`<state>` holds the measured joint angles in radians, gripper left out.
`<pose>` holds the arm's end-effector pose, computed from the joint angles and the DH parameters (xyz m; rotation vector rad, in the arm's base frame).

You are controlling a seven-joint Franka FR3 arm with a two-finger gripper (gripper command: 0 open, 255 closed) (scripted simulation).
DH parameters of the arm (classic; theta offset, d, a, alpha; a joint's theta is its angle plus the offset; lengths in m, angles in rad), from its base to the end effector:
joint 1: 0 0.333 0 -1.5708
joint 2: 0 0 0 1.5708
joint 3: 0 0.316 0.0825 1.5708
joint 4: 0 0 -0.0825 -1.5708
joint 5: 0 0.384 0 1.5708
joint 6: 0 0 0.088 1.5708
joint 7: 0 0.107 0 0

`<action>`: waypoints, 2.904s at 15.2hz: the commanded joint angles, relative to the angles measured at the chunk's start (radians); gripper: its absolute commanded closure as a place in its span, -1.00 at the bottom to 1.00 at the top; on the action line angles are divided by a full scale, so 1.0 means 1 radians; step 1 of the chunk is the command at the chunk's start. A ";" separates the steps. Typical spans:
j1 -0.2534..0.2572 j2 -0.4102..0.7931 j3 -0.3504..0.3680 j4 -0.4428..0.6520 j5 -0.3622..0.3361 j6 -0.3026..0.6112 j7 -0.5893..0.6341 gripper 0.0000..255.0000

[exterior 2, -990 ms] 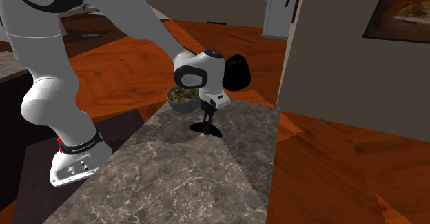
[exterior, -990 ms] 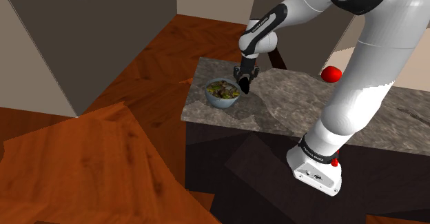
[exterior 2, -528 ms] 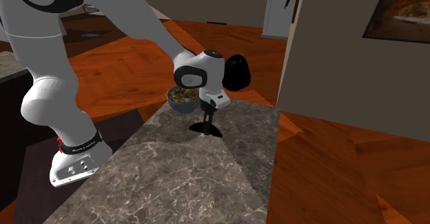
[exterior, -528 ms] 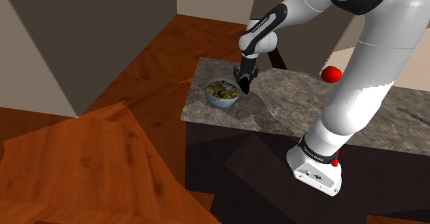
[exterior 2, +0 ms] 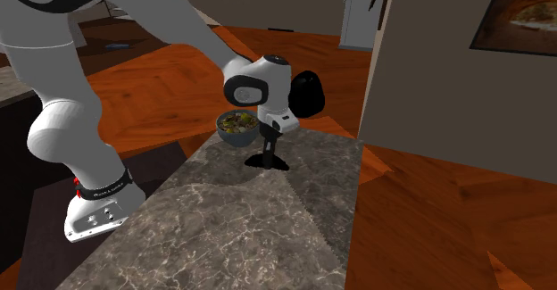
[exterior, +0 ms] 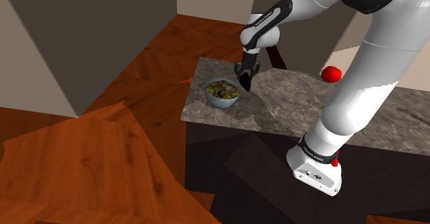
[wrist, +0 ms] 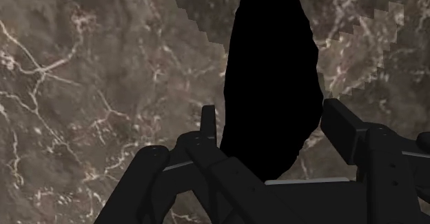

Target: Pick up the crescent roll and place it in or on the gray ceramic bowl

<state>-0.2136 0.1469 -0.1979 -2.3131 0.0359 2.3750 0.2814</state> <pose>0.4698 -0.2053 0.2747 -2.9381 1.1040 0.1286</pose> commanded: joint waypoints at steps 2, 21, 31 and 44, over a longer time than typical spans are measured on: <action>0.001 -0.032 -0.002 0.007 -0.010 -0.039 0.007 1.00; 0.005 -0.189 -0.004 0.105 -0.050 -0.290 0.035 1.00; 0.050 -0.273 0.052 0.090 -0.051 -0.359 0.137 1.00; 0.191 -0.335 0.232 0.020 0.005 -0.346 0.429 1.00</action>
<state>-0.0306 -0.1957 0.0229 -2.2939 0.0365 2.0210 0.6920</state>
